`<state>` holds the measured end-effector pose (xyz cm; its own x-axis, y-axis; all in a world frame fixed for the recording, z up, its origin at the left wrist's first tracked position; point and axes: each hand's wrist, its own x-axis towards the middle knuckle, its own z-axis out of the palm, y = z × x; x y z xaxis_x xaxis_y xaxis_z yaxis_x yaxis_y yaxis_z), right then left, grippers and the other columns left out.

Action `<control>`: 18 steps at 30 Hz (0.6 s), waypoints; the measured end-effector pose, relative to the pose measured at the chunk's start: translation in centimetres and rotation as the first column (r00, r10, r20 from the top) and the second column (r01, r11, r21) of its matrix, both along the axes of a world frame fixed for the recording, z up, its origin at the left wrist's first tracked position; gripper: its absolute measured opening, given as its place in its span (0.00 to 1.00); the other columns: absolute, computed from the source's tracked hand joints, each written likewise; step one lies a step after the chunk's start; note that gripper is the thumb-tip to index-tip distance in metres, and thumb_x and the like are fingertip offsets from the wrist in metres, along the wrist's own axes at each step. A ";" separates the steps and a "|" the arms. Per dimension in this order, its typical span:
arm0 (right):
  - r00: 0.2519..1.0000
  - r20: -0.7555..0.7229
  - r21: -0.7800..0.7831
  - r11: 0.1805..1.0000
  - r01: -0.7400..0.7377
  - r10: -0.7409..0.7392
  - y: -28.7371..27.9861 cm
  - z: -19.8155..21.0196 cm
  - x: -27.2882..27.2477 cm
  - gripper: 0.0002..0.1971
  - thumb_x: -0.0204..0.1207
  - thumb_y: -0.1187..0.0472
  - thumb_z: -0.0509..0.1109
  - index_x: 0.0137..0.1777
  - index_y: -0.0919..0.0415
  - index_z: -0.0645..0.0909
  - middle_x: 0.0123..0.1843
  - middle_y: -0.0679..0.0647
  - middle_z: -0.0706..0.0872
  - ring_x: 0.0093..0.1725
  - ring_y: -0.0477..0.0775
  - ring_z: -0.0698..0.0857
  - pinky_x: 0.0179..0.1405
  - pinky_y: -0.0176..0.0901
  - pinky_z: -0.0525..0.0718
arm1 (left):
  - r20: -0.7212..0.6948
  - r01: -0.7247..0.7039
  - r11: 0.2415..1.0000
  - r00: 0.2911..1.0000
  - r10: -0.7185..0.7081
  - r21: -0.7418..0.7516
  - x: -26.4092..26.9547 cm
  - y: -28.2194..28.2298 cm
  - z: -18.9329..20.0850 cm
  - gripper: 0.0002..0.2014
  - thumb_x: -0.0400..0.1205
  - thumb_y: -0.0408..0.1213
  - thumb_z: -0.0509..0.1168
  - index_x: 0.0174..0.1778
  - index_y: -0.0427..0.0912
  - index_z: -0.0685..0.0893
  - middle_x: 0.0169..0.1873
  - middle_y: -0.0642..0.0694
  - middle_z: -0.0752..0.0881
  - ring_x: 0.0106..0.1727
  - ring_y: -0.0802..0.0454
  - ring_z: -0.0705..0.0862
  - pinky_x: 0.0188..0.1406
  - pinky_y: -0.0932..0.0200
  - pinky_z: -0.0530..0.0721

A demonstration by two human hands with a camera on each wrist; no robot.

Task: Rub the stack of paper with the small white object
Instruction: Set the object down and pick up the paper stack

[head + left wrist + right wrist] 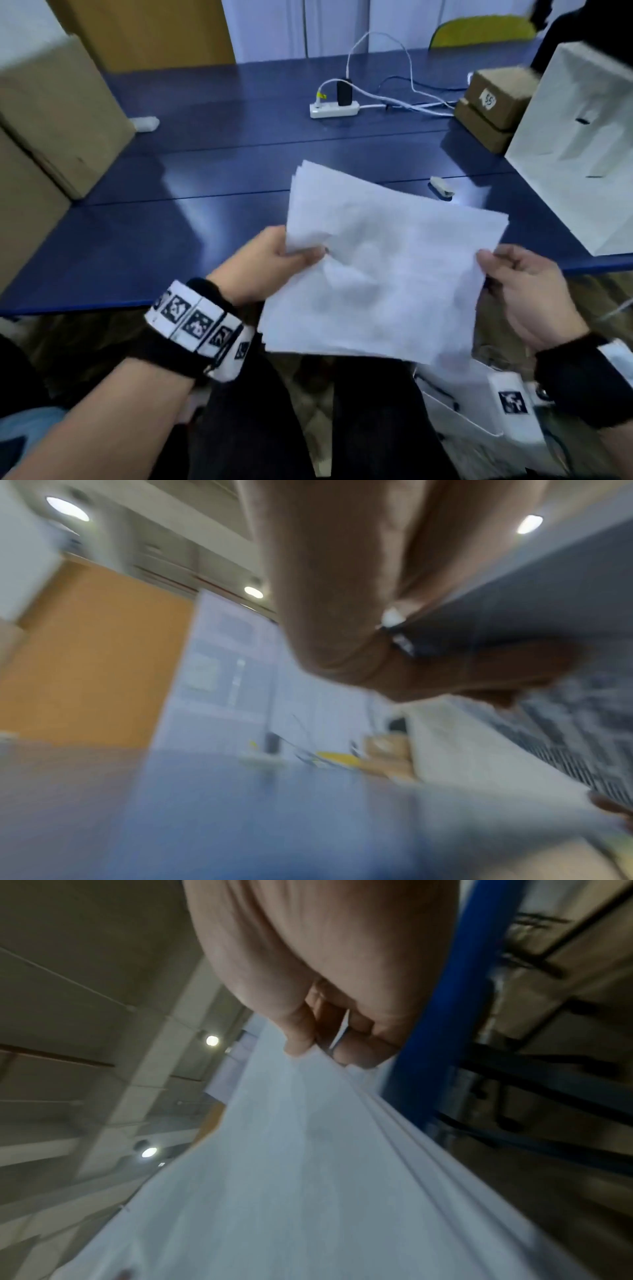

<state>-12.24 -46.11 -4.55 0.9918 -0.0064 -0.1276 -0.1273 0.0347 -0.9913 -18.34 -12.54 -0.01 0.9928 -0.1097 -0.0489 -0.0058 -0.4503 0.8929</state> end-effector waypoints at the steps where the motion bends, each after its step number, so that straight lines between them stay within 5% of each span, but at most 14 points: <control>1: 0.999 0.034 -0.053 0.998 -0.015 0.017 1.4 1.5 1.8 0.07 0.81 0.64 0.72 0.41 0.58 0.84 0.37 0.55 0.89 0.35 0.53 0.84 0.37 0.46 0.84 | 0.014 -0.072 0.997 0.997 0.072 -0.032 1.6 1.1 0.6 0.08 0.81 0.46 0.71 0.53 0.49 0.89 0.50 0.53 0.92 0.53 0.56 0.90 0.54 0.55 0.87; 5: 0.982 -0.018 -0.260 0.947 -0.189 0.190 7.7 4.6 10.4 0.06 0.80 0.69 0.72 0.54 0.69 0.87 0.49 0.61 0.90 0.40 0.55 0.86 0.40 0.45 0.82 | 0.020 -0.333 0.941 0.942 0.335 -0.065 9.2 5.3 2.0 0.07 0.83 0.39 0.71 0.55 0.43 0.87 0.54 0.46 0.91 0.54 0.46 0.89 0.58 0.52 0.86; 9: 0.968 0.040 -0.644 0.748 -0.164 0.247 12.6 4.8 16.5 0.04 0.76 0.68 0.75 0.46 0.69 0.89 0.41 0.61 0.88 0.39 0.55 0.83 0.34 0.38 0.79 | 0.017 -0.523 0.835 0.849 0.528 0.173 16.0 8.1 -0.1 0.17 0.80 0.44 0.73 0.62 0.40 0.86 0.57 0.45 0.89 0.57 0.45 0.87 0.59 0.53 0.84; 11: 0.972 0.011 -0.717 0.679 -0.158 0.237 14.1 4.0 18.9 0.06 0.74 0.67 0.76 0.46 0.71 0.90 0.41 0.63 0.90 0.39 0.56 0.84 0.39 0.42 0.82 | 0.007 -0.608 0.754 0.780 0.626 0.248 18.3 9.1 -1.8 0.18 0.77 0.47 0.75 0.58 0.40 0.87 0.54 0.44 0.90 0.56 0.43 0.88 0.57 0.54 0.84; 15: 0.976 -0.063 -0.794 0.582 -0.176 0.210 15.4 2.2 22.0 0.07 0.72 0.63 0.77 0.47 0.65 0.91 0.48 0.61 0.93 0.50 0.61 0.90 0.48 0.44 0.84 | -0.003 -0.624 0.705 0.748 0.663 0.338 21.8 11.2 -4.8 0.20 0.73 0.51 0.77 0.52 0.39 0.87 0.49 0.42 0.91 0.50 0.42 0.89 0.55 0.48 0.88; 18: 0.973 -0.095 -0.814 0.547 -0.197 0.209 15.9 2.0 22.9 0.08 0.72 0.60 0.75 0.39 0.67 0.87 0.41 0.60 0.90 0.46 0.63 0.88 0.40 0.43 0.82 | -0.053 -0.566 0.707 0.764 0.643 0.424 22.5 12.1 -4.9 0.20 0.75 0.52 0.75 0.46 0.37 0.86 0.42 0.44 0.90 0.46 0.43 0.88 0.48 0.52 0.87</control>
